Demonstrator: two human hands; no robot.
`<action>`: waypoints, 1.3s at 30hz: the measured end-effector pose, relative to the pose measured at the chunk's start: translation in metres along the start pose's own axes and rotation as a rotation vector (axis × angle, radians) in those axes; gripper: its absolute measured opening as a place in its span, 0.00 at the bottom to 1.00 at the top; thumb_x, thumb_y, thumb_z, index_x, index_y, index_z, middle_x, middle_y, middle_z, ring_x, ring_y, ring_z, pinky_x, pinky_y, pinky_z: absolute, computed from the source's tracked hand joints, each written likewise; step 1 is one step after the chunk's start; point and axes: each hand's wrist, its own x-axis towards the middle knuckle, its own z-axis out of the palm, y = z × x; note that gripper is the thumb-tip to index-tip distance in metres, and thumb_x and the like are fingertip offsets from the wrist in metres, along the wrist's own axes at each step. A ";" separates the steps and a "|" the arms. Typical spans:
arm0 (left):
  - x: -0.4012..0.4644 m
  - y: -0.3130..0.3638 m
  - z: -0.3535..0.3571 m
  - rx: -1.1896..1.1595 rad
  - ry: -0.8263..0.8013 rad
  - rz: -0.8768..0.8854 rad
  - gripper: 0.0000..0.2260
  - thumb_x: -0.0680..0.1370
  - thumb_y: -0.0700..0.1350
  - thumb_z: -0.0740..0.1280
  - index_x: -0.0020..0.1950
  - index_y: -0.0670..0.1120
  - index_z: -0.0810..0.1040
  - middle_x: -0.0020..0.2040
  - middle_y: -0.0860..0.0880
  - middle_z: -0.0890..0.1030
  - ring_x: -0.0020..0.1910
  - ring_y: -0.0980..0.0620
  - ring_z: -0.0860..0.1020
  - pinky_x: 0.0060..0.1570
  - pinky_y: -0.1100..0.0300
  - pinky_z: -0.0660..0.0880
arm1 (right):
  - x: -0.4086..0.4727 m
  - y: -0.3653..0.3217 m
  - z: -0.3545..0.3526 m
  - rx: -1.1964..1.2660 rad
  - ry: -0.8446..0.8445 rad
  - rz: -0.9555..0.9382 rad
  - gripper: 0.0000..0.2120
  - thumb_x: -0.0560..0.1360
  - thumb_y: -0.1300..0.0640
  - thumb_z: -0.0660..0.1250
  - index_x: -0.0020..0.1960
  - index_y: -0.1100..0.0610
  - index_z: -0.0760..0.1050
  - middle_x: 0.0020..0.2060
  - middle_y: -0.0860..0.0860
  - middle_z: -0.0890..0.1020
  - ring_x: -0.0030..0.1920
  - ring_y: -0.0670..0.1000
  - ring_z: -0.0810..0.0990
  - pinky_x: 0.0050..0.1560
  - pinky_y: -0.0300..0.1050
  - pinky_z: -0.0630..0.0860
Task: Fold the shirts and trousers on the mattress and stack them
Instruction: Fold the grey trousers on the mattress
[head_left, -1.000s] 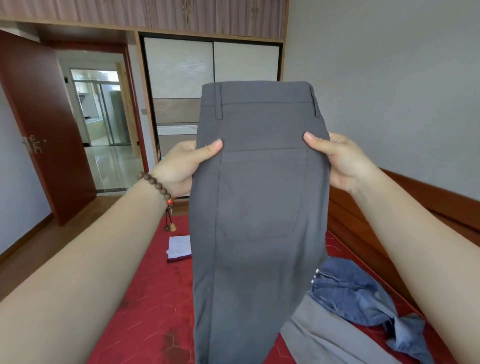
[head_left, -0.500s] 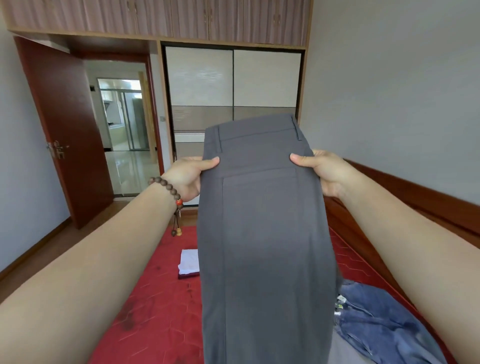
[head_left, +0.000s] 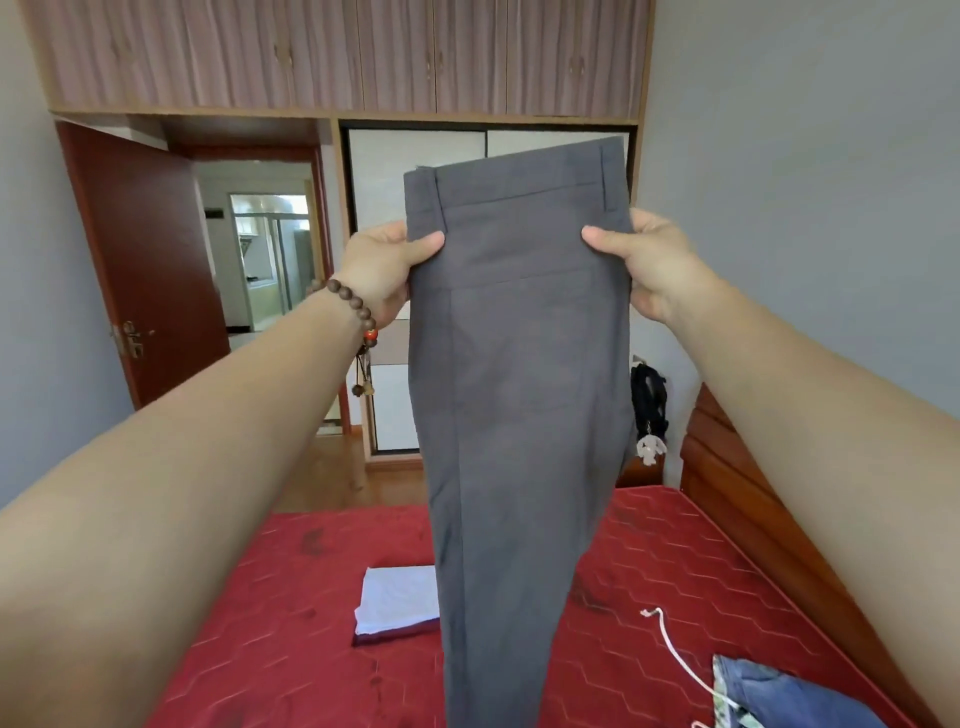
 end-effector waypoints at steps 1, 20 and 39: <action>0.000 0.000 0.001 0.003 -0.028 0.019 0.07 0.77 0.34 0.66 0.54 0.39 0.79 0.48 0.45 0.84 0.49 0.49 0.83 0.48 0.56 0.80 | 0.001 0.000 -0.002 -0.004 -0.006 -0.021 0.14 0.71 0.66 0.72 0.56 0.58 0.79 0.46 0.53 0.86 0.46 0.53 0.85 0.39 0.45 0.81; -0.337 -0.193 -0.077 0.332 -0.279 -0.320 0.09 0.72 0.30 0.70 0.52 0.33 0.81 0.46 0.42 0.84 0.45 0.52 0.81 0.49 0.58 0.78 | -0.356 0.200 -0.050 -0.381 -0.057 0.325 0.13 0.70 0.69 0.72 0.52 0.75 0.76 0.50 0.63 0.83 0.48 0.51 0.82 0.49 0.45 0.80; -0.603 -0.261 -0.131 0.469 -0.431 -0.820 0.02 0.72 0.39 0.74 0.43 0.46 0.83 0.39 0.47 0.80 0.41 0.51 0.78 0.47 0.52 0.79 | -0.647 0.264 -0.038 -0.413 -0.107 0.911 0.16 0.70 0.67 0.74 0.55 0.56 0.80 0.48 0.46 0.84 0.46 0.39 0.83 0.41 0.30 0.76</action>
